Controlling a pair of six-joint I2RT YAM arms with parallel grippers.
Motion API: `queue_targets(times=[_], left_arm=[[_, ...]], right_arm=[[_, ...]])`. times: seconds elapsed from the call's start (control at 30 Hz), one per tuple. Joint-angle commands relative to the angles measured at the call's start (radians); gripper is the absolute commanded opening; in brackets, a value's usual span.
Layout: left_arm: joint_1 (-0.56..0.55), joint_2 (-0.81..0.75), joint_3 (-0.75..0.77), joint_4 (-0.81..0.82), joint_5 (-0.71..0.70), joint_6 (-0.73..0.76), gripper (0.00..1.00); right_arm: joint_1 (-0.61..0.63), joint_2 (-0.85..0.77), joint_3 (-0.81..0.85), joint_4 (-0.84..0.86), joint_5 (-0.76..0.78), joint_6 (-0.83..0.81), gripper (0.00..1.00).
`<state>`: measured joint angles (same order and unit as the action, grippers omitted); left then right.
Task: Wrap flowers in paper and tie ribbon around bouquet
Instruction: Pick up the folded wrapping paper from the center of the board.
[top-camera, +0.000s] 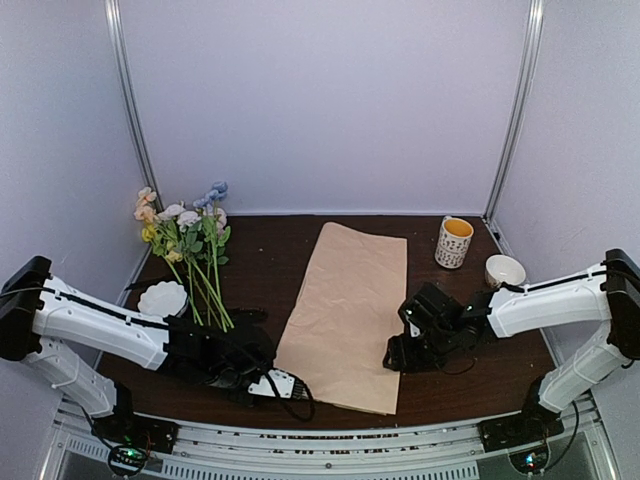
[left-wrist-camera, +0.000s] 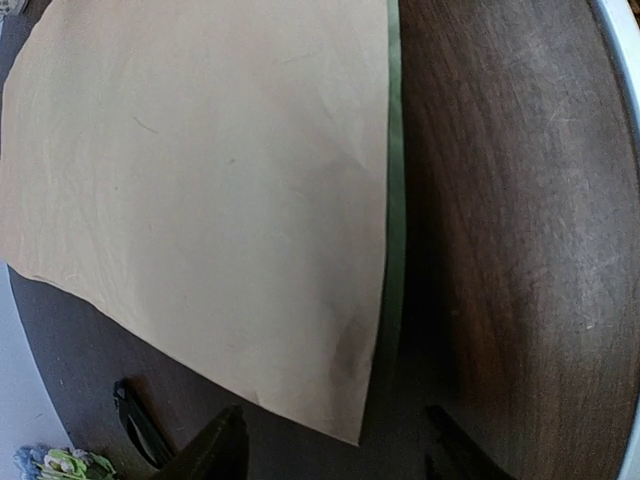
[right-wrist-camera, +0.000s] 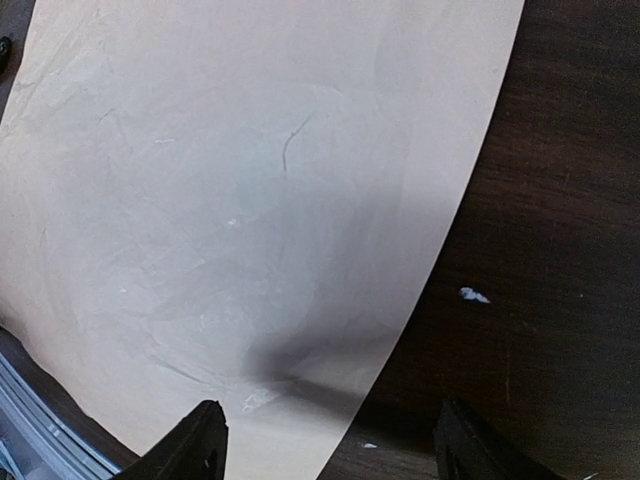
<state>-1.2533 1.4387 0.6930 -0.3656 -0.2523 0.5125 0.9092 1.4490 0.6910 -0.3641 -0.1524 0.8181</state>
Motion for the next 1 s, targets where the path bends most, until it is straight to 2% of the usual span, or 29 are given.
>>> queue_targets(times=[0.0,0.1,0.17,0.33,0.47,0.8,0.97], left_arm=[[-0.005,0.019,-0.016,0.088,-0.03,0.041,0.61],[-0.006,0.049,-0.011,0.09,-0.073,0.054,0.59],[-0.006,0.081,0.003,0.088,-0.1,0.066,0.54],[-0.006,0.155,0.057,0.048,-0.143,0.083,0.29],[-0.006,0.147,0.048,0.054,-0.145,0.079,0.01],[0.005,0.046,-0.012,0.128,-0.17,-0.007,0.0],[0.012,-0.01,-0.012,0.148,-0.181,-0.029,0.0]], right_arm=[[0.014,-0.003,-0.029,0.061,-0.014,0.037,0.73],[0.014,-0.029,-0.061,0.103,-0.06,0.052,0.73],[0.015,-0.05,-0.091,0.148,-0.096,0.072,0.73],[0.014,-0.052,-0.144,0.289,-0.193,0.135,0.73],[0.013,-0.066,-0.146,0.302,-0.198,0.154,0.73],[-0.028,-0.232,-0.226,0.231,-0.151,0.209,0.77],[-0.075,-0.239,-0.248,0.304,-0.172,0.233,0.77]])
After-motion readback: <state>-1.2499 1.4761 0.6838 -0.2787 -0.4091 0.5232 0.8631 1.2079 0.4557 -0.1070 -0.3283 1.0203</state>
